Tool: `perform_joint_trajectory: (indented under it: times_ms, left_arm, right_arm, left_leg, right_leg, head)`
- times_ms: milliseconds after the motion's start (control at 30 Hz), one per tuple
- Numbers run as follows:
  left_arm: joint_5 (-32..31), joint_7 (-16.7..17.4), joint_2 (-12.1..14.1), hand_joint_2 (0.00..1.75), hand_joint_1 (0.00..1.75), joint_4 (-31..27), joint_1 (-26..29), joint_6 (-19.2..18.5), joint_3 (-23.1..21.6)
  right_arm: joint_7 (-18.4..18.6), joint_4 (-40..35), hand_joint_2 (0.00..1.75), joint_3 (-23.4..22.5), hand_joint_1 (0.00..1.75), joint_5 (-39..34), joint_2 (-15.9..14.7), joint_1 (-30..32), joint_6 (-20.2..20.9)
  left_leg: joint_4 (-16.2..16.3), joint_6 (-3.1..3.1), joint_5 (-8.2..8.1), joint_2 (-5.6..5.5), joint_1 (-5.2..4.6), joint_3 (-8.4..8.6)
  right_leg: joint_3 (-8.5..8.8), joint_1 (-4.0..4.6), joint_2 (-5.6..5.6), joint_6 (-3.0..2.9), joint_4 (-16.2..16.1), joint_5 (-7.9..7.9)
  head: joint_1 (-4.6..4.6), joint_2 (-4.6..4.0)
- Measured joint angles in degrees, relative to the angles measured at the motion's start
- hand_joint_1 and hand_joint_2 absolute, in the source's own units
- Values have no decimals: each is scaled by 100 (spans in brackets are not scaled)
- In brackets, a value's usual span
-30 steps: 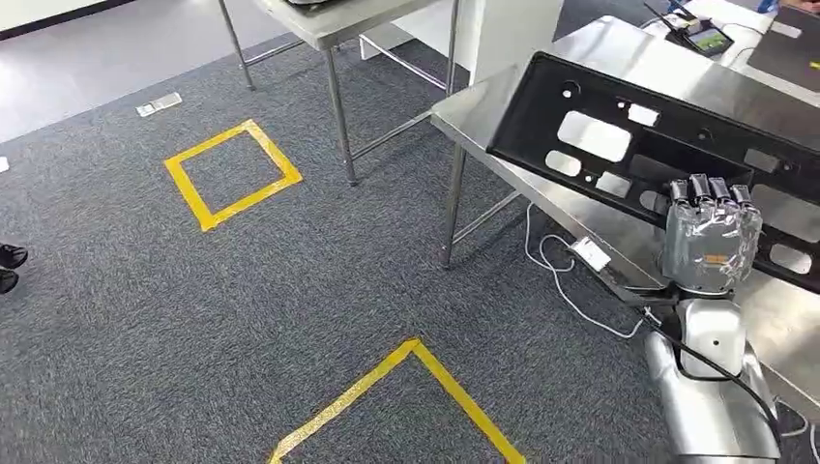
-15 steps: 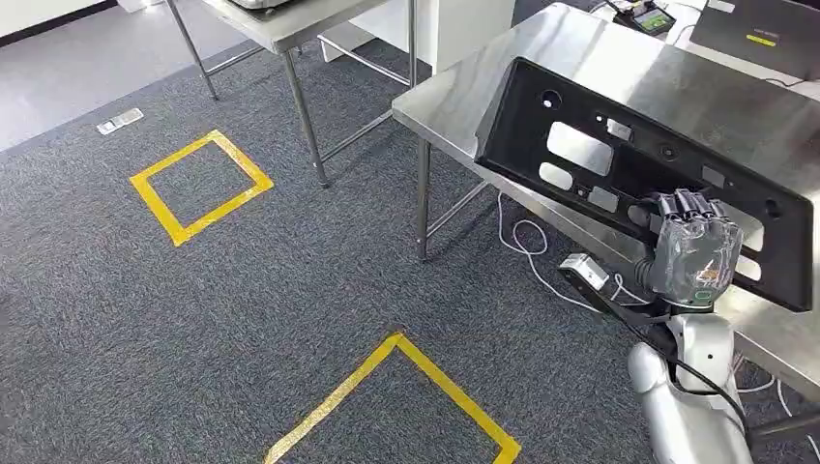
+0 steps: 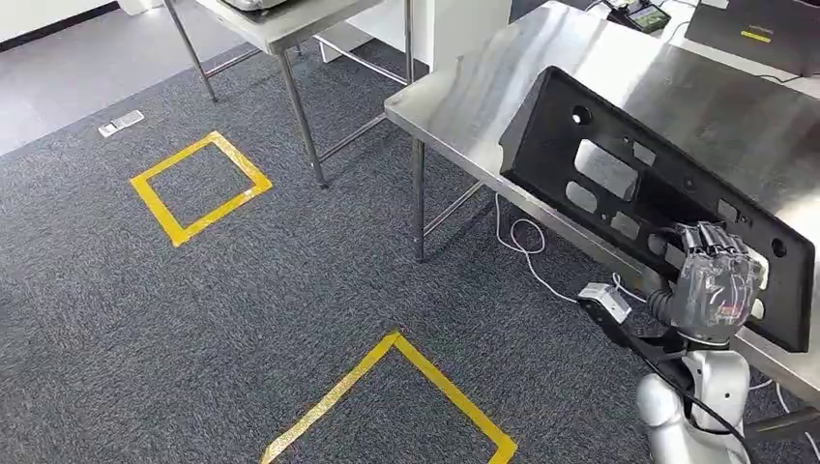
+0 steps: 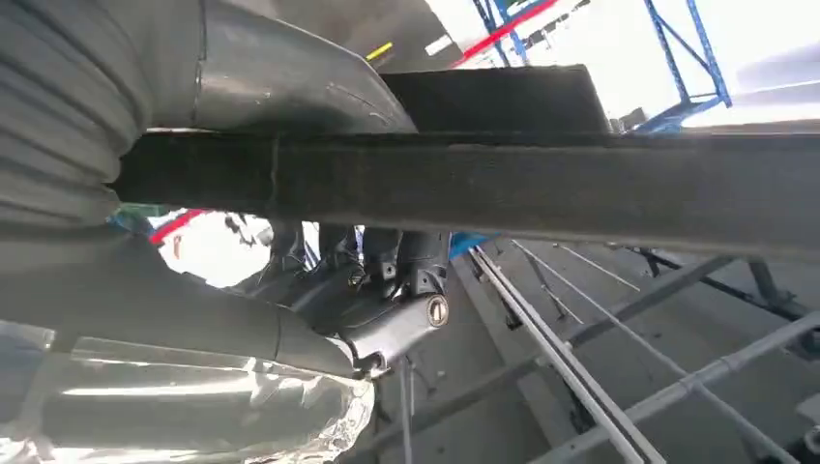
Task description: Take the parts from the cabinet and place them on the table.
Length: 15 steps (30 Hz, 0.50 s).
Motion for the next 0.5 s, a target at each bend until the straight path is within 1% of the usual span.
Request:
perform_joint_trajectory:
  times_ms: [33,100,133,167,233,267,400,500]
  left_arm:
    - [7,-2,0,175,0,0,0,-2,0]
    - [7,-15,0,175,0,0,1,-11,2]
    - [7,-20,0,175,0,0,1,-28,9]
    - [7,-24,0,175,0,0,1,-37,24]
    - [9,-26,2,175,0,0,4,-46,35]
    - [9,-26,4,175,0,-2,5,-48,35]
    - [7,-33,15,175,0,-2,10,-13,44]
    - [7,-33,22,175,0,-2,16,0,57]
  right_arm:
    - [-22,-33,175,-24,175,-46,-27,43,0]
    - [-46,-72,175,-55,175,-119,-62,86,0]
    - [-59,-85,175,-70,175,-131,-74,99,0]
    - [-70,-96,175,-86,175,-151,-88,113,0]
    - [-74,-105,175,-114,175,-175,-99,131,0]
    - [-74,-116,175,-118,175,-190,-116,149,0]
    - [-74,-149,175,-125,175,-223,-129,194,0]
    - [-74,-157,175,-129,175,-223,-129,210,0]
  left_leg:
    - [-2,-67,-4,1,3,0]
    - [-3,-101,-7,3,1,-1]
    - [-2,-129,-8,3,-3,-1]
    - [-1,-141,-12,3,-9,-1]
    - [4,-141,-11,2,-24,-4]
    - [6,-141,-11,2,-34,-7]
    - [10,-138,-10,2,-72,-10]
    - [19,-134,-11,2,-83,-11]
  right_leg:
    - [-3,1,0,0,1,0]
    - [-6,3,0,-2,2,1]
    - [-8,5,0,-2,2,1]
    - [-7,2,0,-2,1,1]
    - [-7,-4,-1,-4,1,5]
    - [-7,-5,-4,-16,1,13]
    - [-10,-23,-3,-11,1,16]
    - [-10,-33,-3,-7,1,19]
  head:
    - [0,0]
    - [2,0]
    - [4,0]
    - [2,0]
    - [4,0]
    - [4,0]
    - [2,0]
    - [4,0]
